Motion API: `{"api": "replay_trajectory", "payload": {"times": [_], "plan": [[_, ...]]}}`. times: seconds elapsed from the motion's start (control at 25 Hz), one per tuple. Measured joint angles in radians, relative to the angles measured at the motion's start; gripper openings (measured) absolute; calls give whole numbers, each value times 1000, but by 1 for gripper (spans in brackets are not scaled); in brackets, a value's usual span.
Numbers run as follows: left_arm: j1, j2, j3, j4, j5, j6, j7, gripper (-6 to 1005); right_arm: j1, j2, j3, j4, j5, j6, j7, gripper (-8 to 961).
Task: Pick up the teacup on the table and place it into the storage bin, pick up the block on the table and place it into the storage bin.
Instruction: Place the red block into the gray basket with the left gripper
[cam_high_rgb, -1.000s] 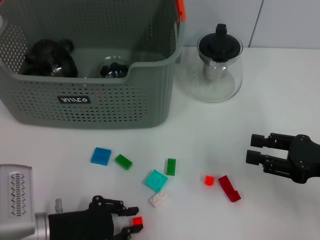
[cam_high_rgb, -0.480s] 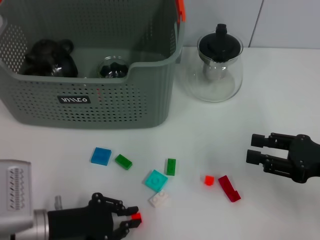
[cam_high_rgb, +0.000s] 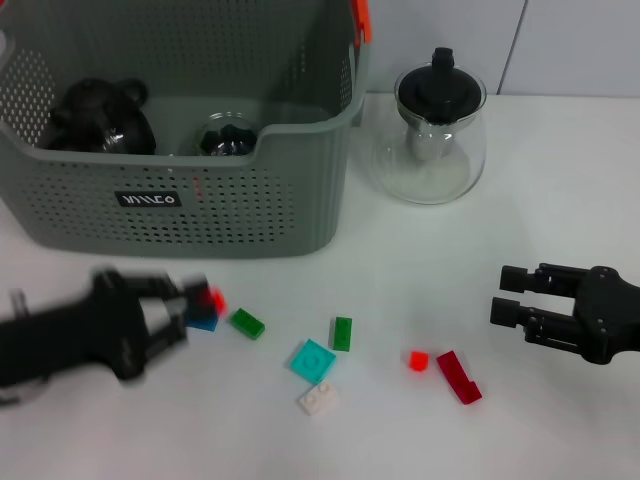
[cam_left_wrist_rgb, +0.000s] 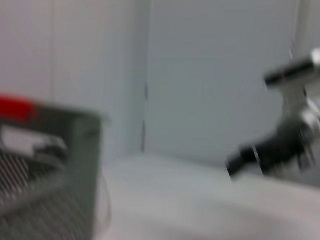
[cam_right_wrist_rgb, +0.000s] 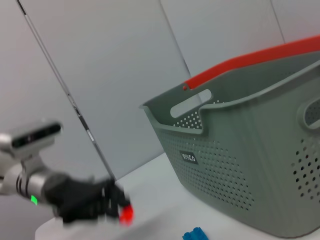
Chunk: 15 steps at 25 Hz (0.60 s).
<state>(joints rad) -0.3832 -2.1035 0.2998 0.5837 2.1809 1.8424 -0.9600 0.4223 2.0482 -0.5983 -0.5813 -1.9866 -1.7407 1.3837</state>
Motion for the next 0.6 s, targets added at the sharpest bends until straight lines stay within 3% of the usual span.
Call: {"api": "replay_trajectory", "payload": {"times": [0.16, 0.36, 0.48, 0.6], "plan": [[-59, 29, -91, 40, -87, 62, -128, 185, 3, 1, -1, 0, 0, 1, -2, 584], [-147, 66, -108, 143, -199, 40, -383, 188, 5, 1, -4, 0, 0, 0, -2, 584], [-214, 90, -93, 217, -223, -47, -541, 190, 6, 1, -4, 0, 0, 1, -3, 584], [-272, 120, -9, 259, -203, -193, -674, 192, 7, 1, -5, 0, 0, 1, -5, 584]]}}
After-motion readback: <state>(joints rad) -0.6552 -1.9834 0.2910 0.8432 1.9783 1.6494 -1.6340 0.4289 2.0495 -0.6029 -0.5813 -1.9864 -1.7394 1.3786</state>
